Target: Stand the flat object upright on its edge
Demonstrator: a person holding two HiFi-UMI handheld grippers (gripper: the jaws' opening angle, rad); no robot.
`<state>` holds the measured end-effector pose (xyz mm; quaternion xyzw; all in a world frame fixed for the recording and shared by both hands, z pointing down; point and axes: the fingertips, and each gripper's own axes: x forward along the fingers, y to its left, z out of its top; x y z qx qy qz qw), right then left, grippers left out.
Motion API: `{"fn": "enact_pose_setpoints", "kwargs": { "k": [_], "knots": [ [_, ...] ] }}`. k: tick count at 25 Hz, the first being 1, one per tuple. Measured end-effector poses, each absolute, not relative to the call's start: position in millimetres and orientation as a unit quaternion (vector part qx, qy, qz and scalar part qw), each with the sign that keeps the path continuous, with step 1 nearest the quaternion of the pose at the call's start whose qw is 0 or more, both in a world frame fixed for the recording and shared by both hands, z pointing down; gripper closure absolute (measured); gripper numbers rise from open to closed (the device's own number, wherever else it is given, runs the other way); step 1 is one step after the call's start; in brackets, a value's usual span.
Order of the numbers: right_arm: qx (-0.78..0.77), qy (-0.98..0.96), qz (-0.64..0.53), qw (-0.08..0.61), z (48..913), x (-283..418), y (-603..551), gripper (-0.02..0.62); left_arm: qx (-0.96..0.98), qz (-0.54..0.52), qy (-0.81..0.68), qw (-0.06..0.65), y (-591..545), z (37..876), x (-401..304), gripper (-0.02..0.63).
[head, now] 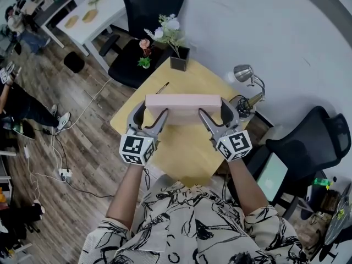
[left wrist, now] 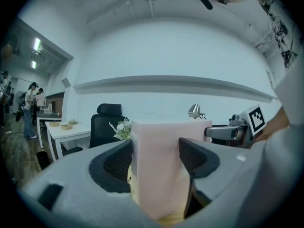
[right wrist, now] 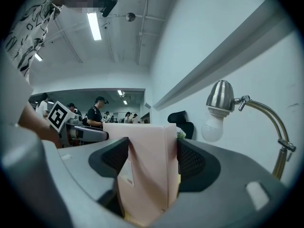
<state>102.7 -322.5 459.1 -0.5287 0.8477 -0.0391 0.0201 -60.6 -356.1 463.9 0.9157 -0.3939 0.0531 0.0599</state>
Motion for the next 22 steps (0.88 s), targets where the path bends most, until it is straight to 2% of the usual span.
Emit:
{"fn": "enact_pose_setpoints", "kwargs": {
  "k": [9, 22],
  "knots": [
    [-0.514, 0.856, -0.051, 0.03, 459.3, 104.6, -325.8, 0.27, 0.922, 0.059, -0.381, 0.044, -357.9, 465.4, -57.6, 0.268],
    [-0.513, 0.855, -0.074, 0.037, 464.4, 109.5, -328.3, 0.267, 0.921, 0.058, -0.382, 0.056, -361.2, 471.7, -59.6, 0.247]
  ]
}}
